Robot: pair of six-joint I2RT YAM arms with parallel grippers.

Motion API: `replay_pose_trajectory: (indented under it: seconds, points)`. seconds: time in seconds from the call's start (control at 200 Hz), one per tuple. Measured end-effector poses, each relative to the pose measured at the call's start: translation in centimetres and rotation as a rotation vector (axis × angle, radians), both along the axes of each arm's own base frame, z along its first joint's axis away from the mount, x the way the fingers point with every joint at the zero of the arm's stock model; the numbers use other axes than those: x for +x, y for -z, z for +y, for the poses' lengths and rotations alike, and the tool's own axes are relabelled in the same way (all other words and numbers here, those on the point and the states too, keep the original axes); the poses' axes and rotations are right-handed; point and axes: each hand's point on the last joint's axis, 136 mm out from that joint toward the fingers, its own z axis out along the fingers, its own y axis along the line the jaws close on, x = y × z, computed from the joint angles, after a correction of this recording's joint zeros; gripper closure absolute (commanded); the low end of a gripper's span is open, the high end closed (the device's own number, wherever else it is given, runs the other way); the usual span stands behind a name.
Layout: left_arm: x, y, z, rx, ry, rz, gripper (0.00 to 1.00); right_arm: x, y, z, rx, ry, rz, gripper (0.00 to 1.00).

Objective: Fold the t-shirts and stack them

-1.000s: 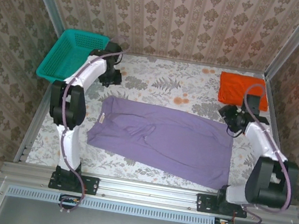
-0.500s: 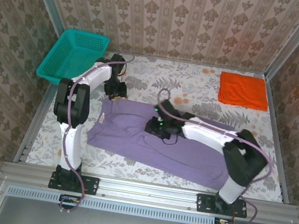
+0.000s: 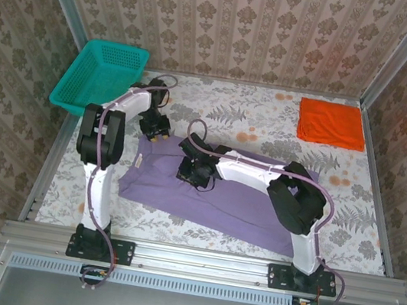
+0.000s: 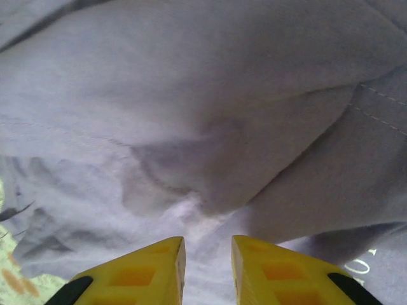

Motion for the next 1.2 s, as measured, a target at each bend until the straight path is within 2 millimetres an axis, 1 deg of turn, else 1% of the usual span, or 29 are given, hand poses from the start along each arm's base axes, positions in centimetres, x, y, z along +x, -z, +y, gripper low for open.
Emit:
replay_pose_trajectory:
  seconds: [0.1, 0.335, 0.605, 0.745, 0.86, 0.99, 1.125, 1.2]
  points:
    - [0.0, 0.0, 0.0, -0.001, -0.004, 0.001, 0.71, -0.2, 0.7, -0.2, -0.023, 0.013, 0.027, 0.71]
    - [0.0, 0.0, 0.2, -0.008, -0.013, 0.003, 0.71, 0.6, 0.4, 0.7, -0.029, 0.013, 0.032, 0.7]
    - [0.1, 0.0, 0.2, -0.017, -0.019, 0.004, 0.71, 0.5, 0.7, 0.7, -0.053, 0.012, 0.052, 0.69]
    - [0.1, 0.0, 0.2, -0.019, -0.021, 0.005, 0.71, 0.7, 0.9, 1.2, -0.058, 0.008, 0.057, 0.7]
    - [0.1, 0.0, 0.2, -0.019, -0.021, 0.005, 0.72, 0.9, 1.2, 1.5, -0.061, 0.004, 0.062, 0.73]
    - [0.1, 0.0, 0.2, -0.019, -0.021, 0.005, 0.72, 0.8, 1.5, 1.4, -0.076, 0.003, 0.075, 0.78]
    - [0.1, 0.0, 0.2, -0.019, -0.021, 0.005, 0.72, 0.8, 1.3, 1.4, -0.077, 0.0, 0.077, 0.85]
    - [0.1, 0.0, 0.2, -0.019, -0.021, 0.006, 0.72, 0.7, 1.3, 1.4, -0.08, -0.003, 0.078, 0.92]
